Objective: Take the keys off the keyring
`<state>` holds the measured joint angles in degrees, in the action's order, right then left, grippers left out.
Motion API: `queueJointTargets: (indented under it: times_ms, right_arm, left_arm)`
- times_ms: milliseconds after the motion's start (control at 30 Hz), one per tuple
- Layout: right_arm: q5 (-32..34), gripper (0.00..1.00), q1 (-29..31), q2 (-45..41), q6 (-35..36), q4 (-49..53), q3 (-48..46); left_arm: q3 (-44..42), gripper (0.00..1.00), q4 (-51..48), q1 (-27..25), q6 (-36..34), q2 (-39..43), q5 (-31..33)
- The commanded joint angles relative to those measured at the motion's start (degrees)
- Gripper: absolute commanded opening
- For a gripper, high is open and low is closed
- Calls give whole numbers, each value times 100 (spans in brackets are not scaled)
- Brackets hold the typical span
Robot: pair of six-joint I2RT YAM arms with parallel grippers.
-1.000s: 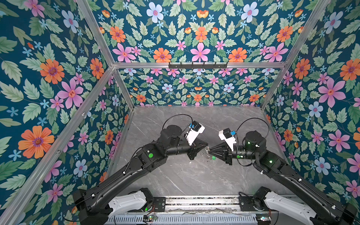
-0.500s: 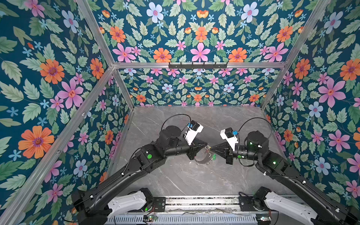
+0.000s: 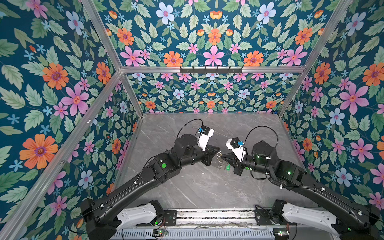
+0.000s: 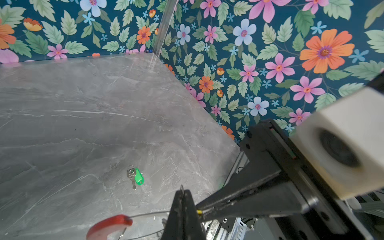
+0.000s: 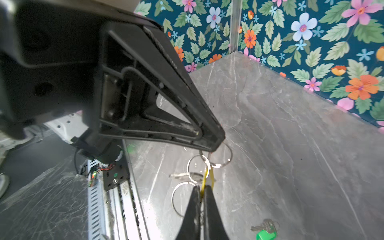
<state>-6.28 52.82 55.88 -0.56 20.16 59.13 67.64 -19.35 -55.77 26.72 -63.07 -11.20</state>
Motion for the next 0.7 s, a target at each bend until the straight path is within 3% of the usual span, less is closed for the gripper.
queueJointTargets:
  times_ms: [0, 200, 300, 433, 600, 667]
  right_arm:
    - [781, 0, 92, 112, 171, 170, 54]
    - [1955, 0, 115, 174, 229, 91, 61]
    - [2228, 0, 107, 254, 252, 102, 113]
    - [2026, 0, 114, 301, 240, 87, 137]
    - [544, 2, 108, -103, 214, -224, -83]
    - [450, 27, 115, -155, 188, -207, -124]
  left_arm:
    - [87, 0, 291, -49, 375, -2, 97]
    - [145, 0, 356, -101, 679, 1, 60]
    - [113, 0, 386, -102, 750, -1, 14]
    - [101, 0, 395, -99, 808, -14, 21]
    - [50, 0, 419, -99, 618, -1, 134]
    - [-3, 0, 509, -93, 548, 18, 59]
